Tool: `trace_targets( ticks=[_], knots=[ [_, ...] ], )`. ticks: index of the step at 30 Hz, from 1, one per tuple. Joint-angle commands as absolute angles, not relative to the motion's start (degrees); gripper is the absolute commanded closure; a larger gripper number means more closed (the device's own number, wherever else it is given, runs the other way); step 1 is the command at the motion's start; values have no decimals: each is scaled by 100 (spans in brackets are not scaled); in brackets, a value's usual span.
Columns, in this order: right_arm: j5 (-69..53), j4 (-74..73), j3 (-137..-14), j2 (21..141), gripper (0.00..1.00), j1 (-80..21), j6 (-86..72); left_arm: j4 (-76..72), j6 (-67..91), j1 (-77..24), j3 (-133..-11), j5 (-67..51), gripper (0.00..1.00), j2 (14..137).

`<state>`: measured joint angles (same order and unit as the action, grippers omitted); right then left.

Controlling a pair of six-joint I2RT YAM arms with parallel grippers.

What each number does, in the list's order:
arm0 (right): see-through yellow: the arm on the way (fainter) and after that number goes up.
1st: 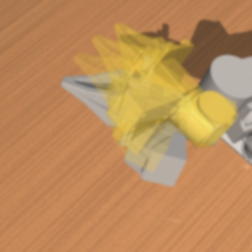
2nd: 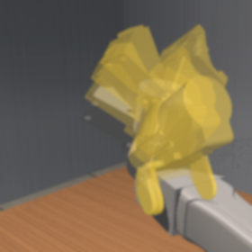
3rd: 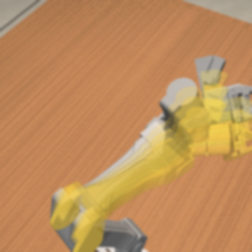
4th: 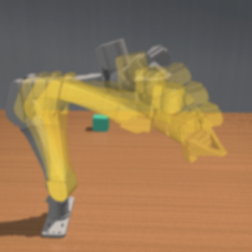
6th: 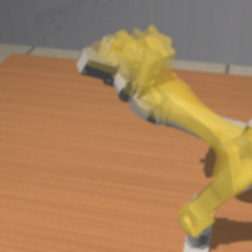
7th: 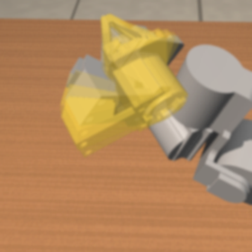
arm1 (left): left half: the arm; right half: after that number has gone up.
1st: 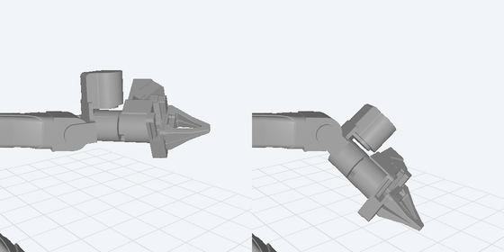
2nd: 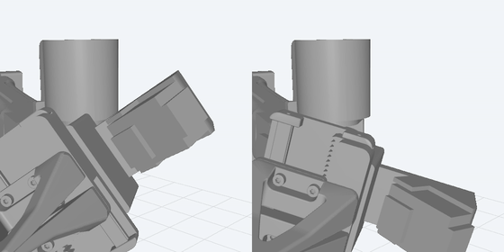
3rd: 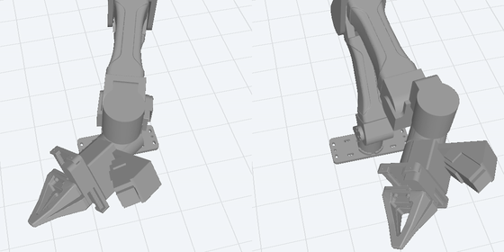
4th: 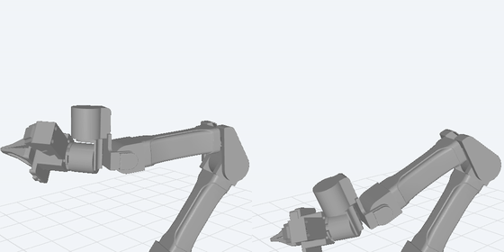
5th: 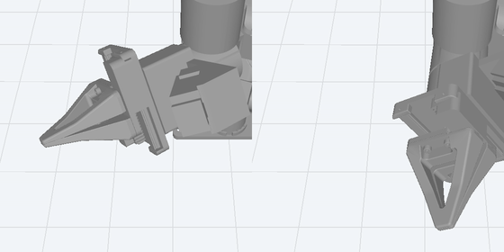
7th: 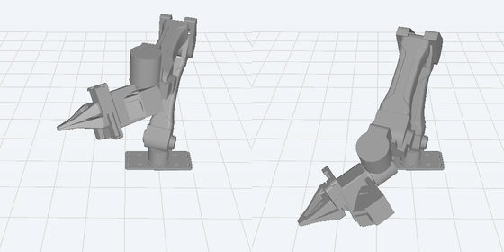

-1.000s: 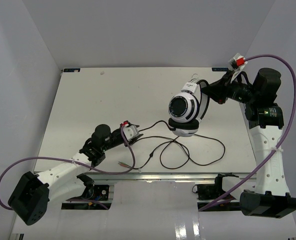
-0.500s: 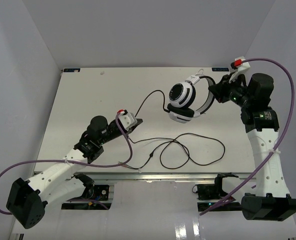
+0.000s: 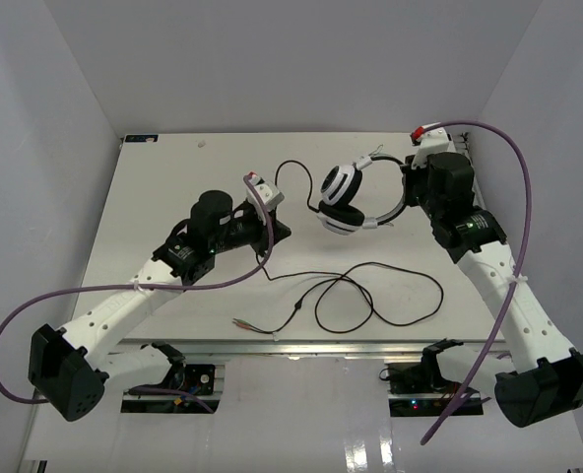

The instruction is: Wrap the headphones

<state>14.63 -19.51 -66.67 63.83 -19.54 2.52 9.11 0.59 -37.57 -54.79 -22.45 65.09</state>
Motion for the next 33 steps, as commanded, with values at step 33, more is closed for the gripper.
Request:
trace_targets(
  ticks=[33],
  knots=[
    [394, -1143, -7172, 6733, 92, -1617, -1873, 1091, 545, -5238, -5995, -2522, 100, 8280]
  ],
)
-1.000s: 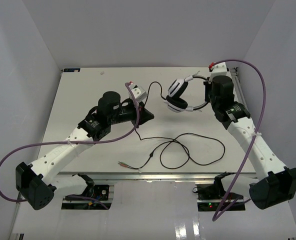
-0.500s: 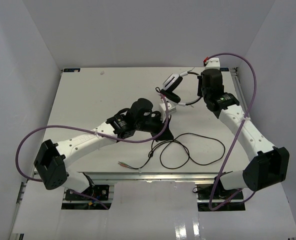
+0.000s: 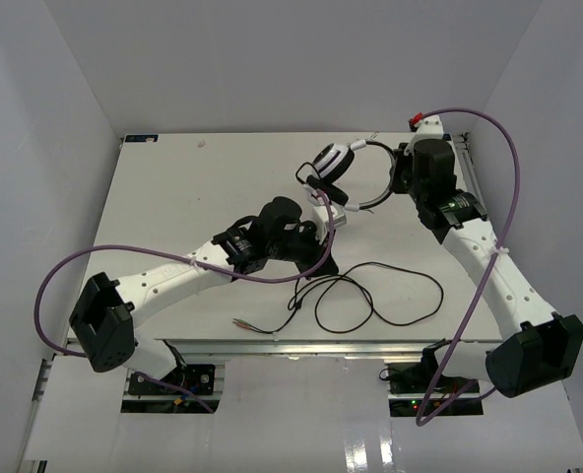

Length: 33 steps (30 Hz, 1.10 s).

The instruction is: Wrap the headphones

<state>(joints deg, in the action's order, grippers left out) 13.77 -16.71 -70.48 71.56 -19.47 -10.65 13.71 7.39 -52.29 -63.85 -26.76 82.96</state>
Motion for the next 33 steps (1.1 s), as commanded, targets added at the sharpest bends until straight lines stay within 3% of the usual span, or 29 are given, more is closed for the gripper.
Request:
trace_targets(
  ticks=[1, 16, 19, 23, 26, 33],
  knots=[
    [152, -1193, -7203, 6723, 92, -1524, -1994, 1047, 536, -5238, -5976, -2485, 100, 8342],
    [-2901, -1101, -7104, 6988, 92, -249, -3716, 150, 301, -5238, -5462, -1857, 98, 8393],
    [-3154, -1029, -7101, 7031, 92, -124, -3797, -325, 220, -5238, -5153, -1587, 82, 8221],
    [-3367, -952, -7058, 6970, 92, -123, -3865, -930, 53, -5238, -4677, -1338, 43, 7967],
    [-3485, -839, -6964, 6877, 92, -108, -3923, -1475, -188, -5238, -4295, -1366, 29, 7780],
    [-3900, -732, -6933, 6775, 92, -69, -4020, -2243, -274, -5230, -3594, -1499, 21, 7640]
  ],
)
